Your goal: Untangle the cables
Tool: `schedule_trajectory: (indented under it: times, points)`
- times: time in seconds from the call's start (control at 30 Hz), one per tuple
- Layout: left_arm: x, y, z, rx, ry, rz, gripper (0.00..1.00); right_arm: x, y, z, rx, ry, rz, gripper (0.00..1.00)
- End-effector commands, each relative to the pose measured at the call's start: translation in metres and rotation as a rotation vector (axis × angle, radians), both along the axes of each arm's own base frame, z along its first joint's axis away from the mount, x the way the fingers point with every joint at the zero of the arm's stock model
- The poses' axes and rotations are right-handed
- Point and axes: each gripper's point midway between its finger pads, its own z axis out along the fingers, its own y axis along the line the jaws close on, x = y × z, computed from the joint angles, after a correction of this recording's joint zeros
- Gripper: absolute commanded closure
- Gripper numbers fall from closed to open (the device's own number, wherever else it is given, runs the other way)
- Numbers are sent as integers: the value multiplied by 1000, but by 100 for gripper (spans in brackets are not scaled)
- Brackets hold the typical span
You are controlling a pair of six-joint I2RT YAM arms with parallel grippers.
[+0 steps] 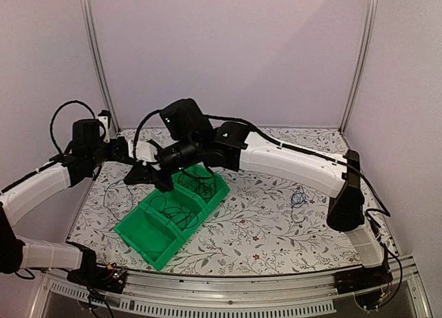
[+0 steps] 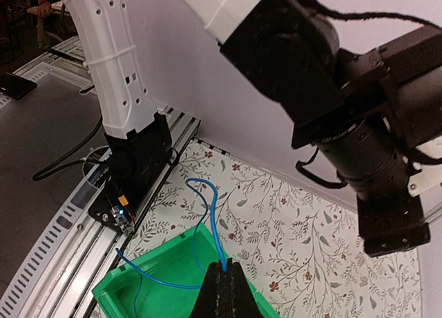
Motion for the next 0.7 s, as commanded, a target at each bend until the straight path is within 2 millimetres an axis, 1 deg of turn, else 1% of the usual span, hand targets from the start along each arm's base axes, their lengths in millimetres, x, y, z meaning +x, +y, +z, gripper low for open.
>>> schedule_trajectory:
  times: [0.0, 0.03, 0.1, 0.23, 0.33, 0.43, 0.47, 0.53, 0.57, 0.63, 0.67]
  points:
    - [0, 2, 17, -14, -41, 0, 21, -2, -2, -56, -112, 23, -1, 100]
    - [0, 2, 17, -14, -41, 0, 21, -4, -7, -67, -140, 31, 0, 100]
    - [0, 1, 18, -15, -43, -3, 21, -8, -17, -81, -181, 31, 7, 100]
    - [-1, 1, 20, -18, -49, -3, 21, -14, -34, -101, -257, 45, 19, 100]
    - [-1, 1, 20, -17, -49, -3, 21, -13, -38, -116, -307, 60, 2, 100]
    - [-1, 1, 19, -17, -47, -6, 21, -7, -34, -123, -326, 75, -37, 100]
    - [-1, 1, 19, -19, -47, -7, 21, -6, -32, -121, -325, 82, -47, 100]
    - [0, 0, 19, -20, -45, -10, 21, -3, -25, -127, -339, 108, -66, 100]
    - [0, -1, 18, -22, -45, -12, 21, -3, -21, -126, -339, 113, -72, 100]
    - [0, -1, 18, -25, -45, -14, 21, -3, -14, -133, -348, 121, -91, 100]
    - [0, -2, 18, -27, -44, -17, 21, -4, -11, -142, -361, 119, -98, 100]
